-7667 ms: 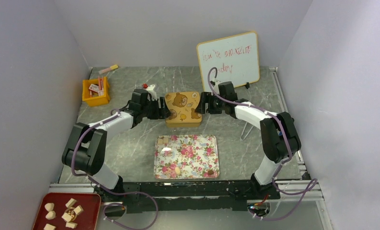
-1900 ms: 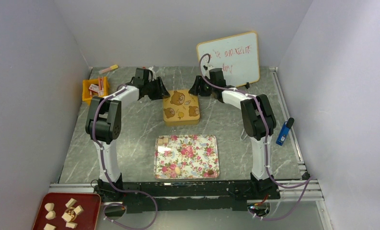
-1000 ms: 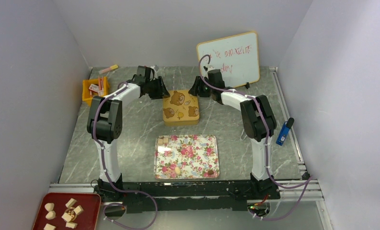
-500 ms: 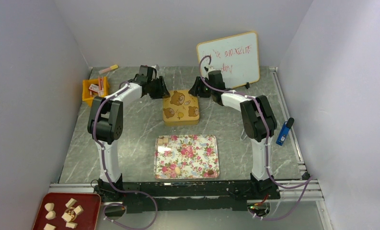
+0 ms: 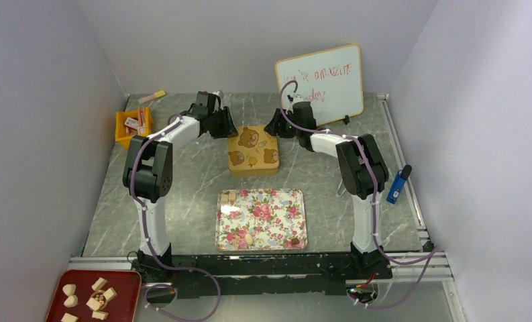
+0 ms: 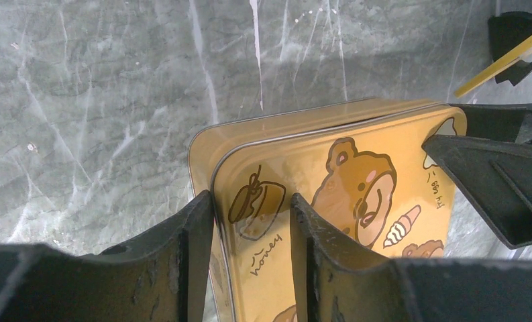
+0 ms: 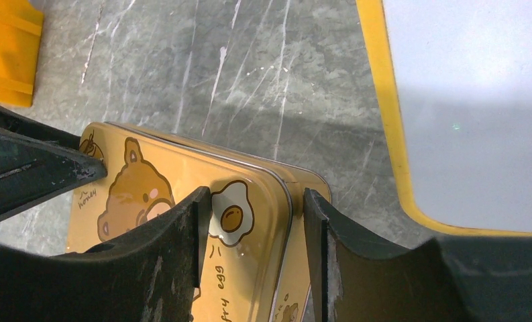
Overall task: Pack the chocolate
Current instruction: Close the box lid on the packing box.
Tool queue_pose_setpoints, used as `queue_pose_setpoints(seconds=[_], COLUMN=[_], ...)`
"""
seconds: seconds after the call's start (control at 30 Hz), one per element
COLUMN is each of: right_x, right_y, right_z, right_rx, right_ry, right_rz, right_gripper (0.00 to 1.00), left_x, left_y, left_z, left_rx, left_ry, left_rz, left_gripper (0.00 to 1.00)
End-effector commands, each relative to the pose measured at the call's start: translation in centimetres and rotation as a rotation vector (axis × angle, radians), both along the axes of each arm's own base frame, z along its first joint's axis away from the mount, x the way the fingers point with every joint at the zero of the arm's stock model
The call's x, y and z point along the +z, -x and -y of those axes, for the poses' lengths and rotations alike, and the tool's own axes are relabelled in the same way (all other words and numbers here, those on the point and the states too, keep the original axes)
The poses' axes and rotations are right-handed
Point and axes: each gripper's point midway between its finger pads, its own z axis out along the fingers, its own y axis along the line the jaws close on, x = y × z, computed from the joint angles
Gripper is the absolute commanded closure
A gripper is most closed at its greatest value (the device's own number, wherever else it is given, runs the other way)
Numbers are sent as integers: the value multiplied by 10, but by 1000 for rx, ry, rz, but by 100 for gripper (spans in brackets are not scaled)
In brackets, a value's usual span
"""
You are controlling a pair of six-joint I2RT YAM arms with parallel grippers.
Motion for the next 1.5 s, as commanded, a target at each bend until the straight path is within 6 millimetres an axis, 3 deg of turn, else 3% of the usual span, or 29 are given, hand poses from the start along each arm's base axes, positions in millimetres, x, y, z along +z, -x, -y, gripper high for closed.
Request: queue_pose_setpoints(seconds=[0.0,0.2,0.27,0.33,0.5,0.83,0.87,0.9,1.47], right_x=[-151,-140,-137,-134,-129,-122,-121,-121,-99], right_y=[188,169,164,159,147,133,132,131,111], right_z=[17,15,14,14,14,14,14,14,20], right_rx=[193,186,182,179,172,167,166,165,133], right_ry=[264,277,269,266,262,258,258,260,265], right_rz=[-709,-674,-662,-654,-637,-612,-610,-608,-544], right_gripper=[100,98,81,72,56,31,8,1,0], left_x=[-125,-117,-113,-111,-105,-94,-94,-94,-77], left_y=[95,84,81,77,69,57,56,55,41], left_z=[-13,-13,-12,-12,-11,-11,-11,-11,-24], left_rx=[-104,-104,-109,-108,-112,-117,-117,-115,-63], left_ry=[-246,-254,-245,-239,-223,-204,-203,-201,-198], left_rz=[-384,-363,-352,-343,-319,-282,-280,-279,-216], left_gripper=[95,93,88,80,63,46,45,44,33])
